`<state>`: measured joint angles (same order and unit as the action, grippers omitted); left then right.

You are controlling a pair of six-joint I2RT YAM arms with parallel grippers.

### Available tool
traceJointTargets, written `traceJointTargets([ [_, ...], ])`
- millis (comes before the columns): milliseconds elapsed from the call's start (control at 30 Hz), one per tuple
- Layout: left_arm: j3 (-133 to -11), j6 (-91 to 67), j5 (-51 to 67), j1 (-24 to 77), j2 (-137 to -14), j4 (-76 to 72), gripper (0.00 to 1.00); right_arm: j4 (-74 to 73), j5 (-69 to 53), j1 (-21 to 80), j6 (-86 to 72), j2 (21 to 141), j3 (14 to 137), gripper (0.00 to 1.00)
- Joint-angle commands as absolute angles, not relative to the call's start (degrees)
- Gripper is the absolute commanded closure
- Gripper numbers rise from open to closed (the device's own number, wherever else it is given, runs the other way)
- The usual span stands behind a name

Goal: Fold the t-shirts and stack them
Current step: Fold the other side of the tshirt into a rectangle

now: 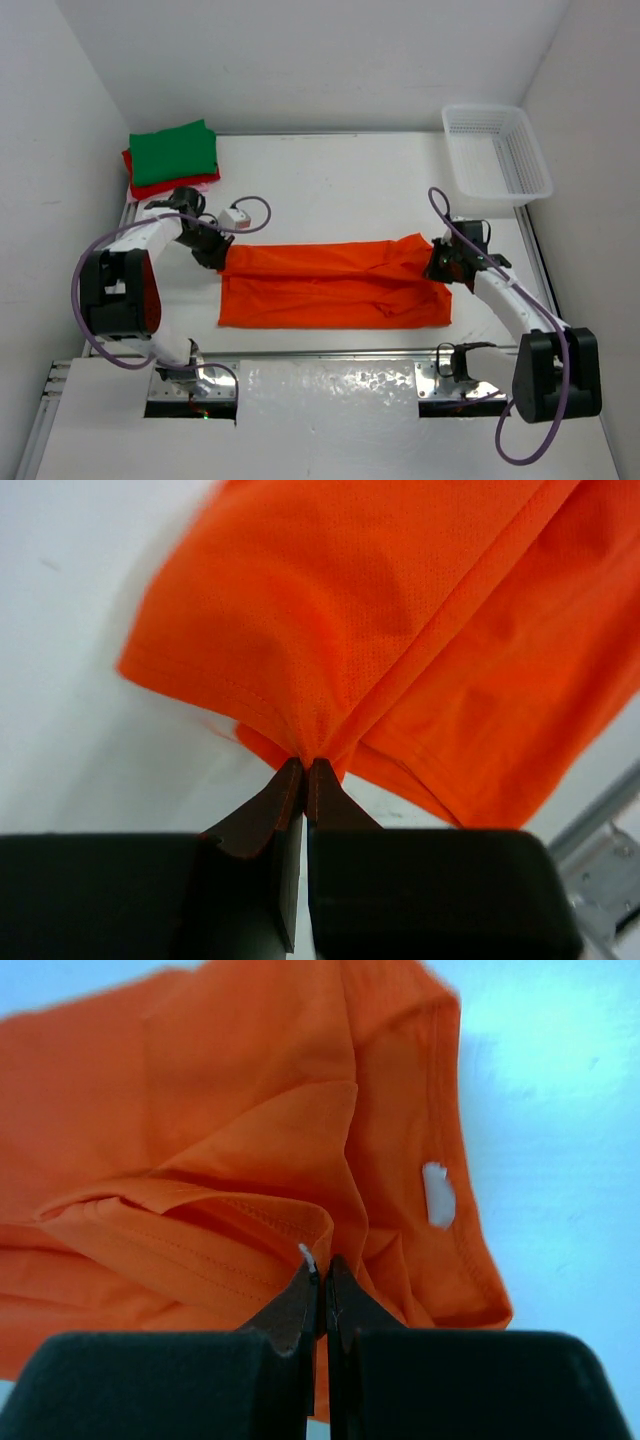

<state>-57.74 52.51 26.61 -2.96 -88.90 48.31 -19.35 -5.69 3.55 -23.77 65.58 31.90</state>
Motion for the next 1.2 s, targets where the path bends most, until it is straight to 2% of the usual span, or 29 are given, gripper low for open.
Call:
traceJointTargets([
  [0, -55.7, 58.1, 24.7, -2.6, -88.4, 51.9, 1.0, -17.4, -7.5, 3.6, -25.7, 65.4, 28.8, 1.0],
  [167, -55.0, 58.4, 22.1, -2.5, -90.3, 52.0, 1.0, -15.5, -7.9, 3.6, -26.5, 67.0, 26.8, 1.0],
  [267, -54.8, 59.1, 20.7, -2.5, -90.9, 53.1, 0.91, -15.8, -7.5, 3.6, -26.0, 67.1, 26.6, 1.0],
  [300, -54.8, 59.6, 20.0, -2.4, -91.1, 53.3, 0.85, -16.0, -7.5, 3.6, -25.8, 67.0, 26.6, 1.0],
  [333, -54.8, 59.6, 19.6, -2.4, -91.2, 53.9, 0.72, -16.2, -7.6, 3.6, -25.7, 66.8, 26.5, 1.0],
  [367, -55.1, 59.6, 19.1, -2.4, -91.4, 54.1, 0.66, -16.0, -7.6, 3.5, -25.8, 66.7, 26.5, 1.0],
  [400, -56.4, 59.5, 18.7, -2.4, -91.4, 55.0, 0.5, -16.0, -7.7, 3.6, -25.7, 66.7, 26.4, 1.0],
  [433, -57.4, 59.5, 18.6, -2.4, -91.3, 55.7, 0.39, -15.8, -8.1, 3.6, -25.6, 66.7, 26.4, 0.99],
  [500, -62.6, 58.3, 19.8, -2.4, -90.2, 57.3, 0.27, -16.2, -8.7, 3.6, -25.5, 67.1, 26.5, 0.94],
  [567, -67.6, 54.9, 21.5, -2.5, -89.0, 57.6, 0.26, -17.2, -8.9, 3.6, -25.3, 67.2, 26.6, 0.87],
  [600, -73.2, 53.3, 24.6, -2.0, -88.6, 57.4, 0.22, -17.6, -9.1, 3.6, -25.8, 67.2, 26.6, 0.73],
  [667, -81.2, 48.5, 28.6, -0.6, -87.7, 57.0, 0.21, -19.8, -9.2, 3.5, -26.5, 67.0, 26.9, 0.59],
  [700, -83.3, 47.4, 29.1, 3.6, -87.6, 56.9, 0.21, -20.9, -9.1, 3.5, -26.3, 66.5, 27.9, 0.55],
  [800, -86.9, 45.4, 27.4, 11.5, -88.7, 56.6, 0.22, -25.3, -5.2, 3.5, -24.1, 59.2, 30.6, 0.56],
  [900, -83.6, 41.5, 24.6, 12.4, -90.7, 52.0, 0.27, -26.8, -2.0, 3.6, -20.1, 49.5, 34.1, 0.6],
  [1000, -78.2, 38.8, 19.6, 12.4, -93.0, 49.6, 0.33, -27.8, -3.4, 3.9, -16.4, 45.7, 37.7, 0.62],
  [1100, -72.4, 37.3, 16.0, 12.4, -93.0, 46.3, 0.35, -21.5, -12.5, 5.6, -17.0, 46.7, 37.2, 0.64],
  [1167, -69.6, 35.5, 14.1, 12.4, -92.6, 43.9, 0.35, -16.8, -15.2, 9.6, -18.0, 52.6, 37.4, 0.69],
])
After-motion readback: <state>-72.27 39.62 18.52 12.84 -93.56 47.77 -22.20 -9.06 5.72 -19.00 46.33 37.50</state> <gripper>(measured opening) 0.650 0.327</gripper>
